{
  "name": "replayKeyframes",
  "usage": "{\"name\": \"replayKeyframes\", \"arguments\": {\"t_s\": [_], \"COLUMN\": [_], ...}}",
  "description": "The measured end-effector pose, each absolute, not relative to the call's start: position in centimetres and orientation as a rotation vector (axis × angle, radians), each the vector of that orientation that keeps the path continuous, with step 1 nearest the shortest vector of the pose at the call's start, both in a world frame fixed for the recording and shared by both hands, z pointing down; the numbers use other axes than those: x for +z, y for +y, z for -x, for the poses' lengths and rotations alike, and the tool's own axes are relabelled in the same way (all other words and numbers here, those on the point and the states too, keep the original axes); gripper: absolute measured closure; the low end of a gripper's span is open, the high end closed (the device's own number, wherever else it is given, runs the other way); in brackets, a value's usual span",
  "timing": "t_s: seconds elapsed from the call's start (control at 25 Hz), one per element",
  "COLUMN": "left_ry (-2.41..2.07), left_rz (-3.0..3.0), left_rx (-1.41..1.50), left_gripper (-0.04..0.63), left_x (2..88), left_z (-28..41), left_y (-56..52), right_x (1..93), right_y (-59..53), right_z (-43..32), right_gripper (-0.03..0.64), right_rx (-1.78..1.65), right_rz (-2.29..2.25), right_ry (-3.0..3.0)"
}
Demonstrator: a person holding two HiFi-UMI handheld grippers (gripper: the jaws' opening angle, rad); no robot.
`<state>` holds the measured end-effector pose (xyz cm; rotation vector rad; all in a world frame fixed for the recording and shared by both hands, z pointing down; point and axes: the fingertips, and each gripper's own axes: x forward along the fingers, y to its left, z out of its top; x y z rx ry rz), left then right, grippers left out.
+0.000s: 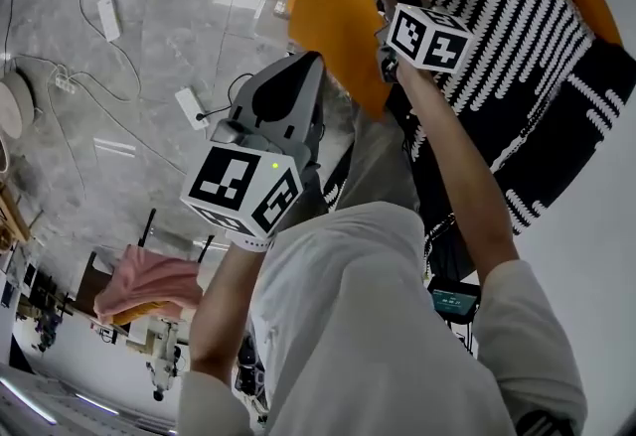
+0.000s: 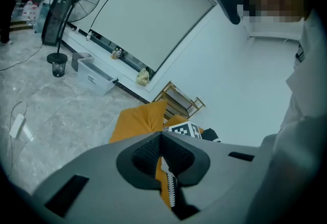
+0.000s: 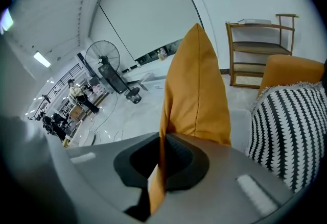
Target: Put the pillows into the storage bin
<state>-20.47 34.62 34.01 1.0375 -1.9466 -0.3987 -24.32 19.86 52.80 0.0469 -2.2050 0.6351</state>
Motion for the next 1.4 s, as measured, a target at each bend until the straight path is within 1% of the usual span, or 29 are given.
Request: {"name": "replayKeyframes", "arguments": {"t_s": [0.4, 0.68, 0.8, 0.92, 1.0, 1.04, 1.2, 1.4], "left_ry": [-1.944, -1.945, -1.953, -1.961, -1.962, -1.962, -1.961, -1.956], "left_rz": [-0.972, -0.935, -0.926, -0.92, -0.913, -0.912, -0.93, -0.954], "left_rx": [-0.429, -0.443, -0.444, -0.446, -0.45, -0.451, -0.448, -0.439], "left_gripper": [0.588, 0.588, 0.588, 0.588, 0.588, 0.588, 0.588, 0.588], "left_x": [36.5, 37.7, 37.9, 37.9, 37.9, 37.8, 37.4, 37.1], "left_z": [22.5, 22.9, 23.3, 23.6, 23.5, 23.3, 22.6, 21.5], "left_y": [39.3, 40.4, 41.0, 41.5, 41.6, 41.5, 40.8, 39.5], "right_x": [61.0, 68.4, 70.9, 71.8, 71.8, 71.6, 70.1, 69.1], "right_y": [22.7, 26.2, 26.0, 24.2, 23.5, 23.4, 22.6, 21.8], "right_z": [25.2, 23.3, 23.7, 25.0, 25.6, 25.8, 26.7, 25.8], "right_gripper": [0.6, 0.597, 0.596, 0.589, 0.578, 0.604, 0.603, 0.586], "right_rx": [0.561, 0.424, 0.449, 0.463, 0.452, 0.467, 0.426, 0.437], "right_rz": [-0.105, 0.022, -0.032, -0.103, -0.069, -0.029, 0.072, 0.055], "right_ry": [-2.058, -1.855, -1.827, -1.821, -1.812, -1.806, -1.831, -1.859]}}
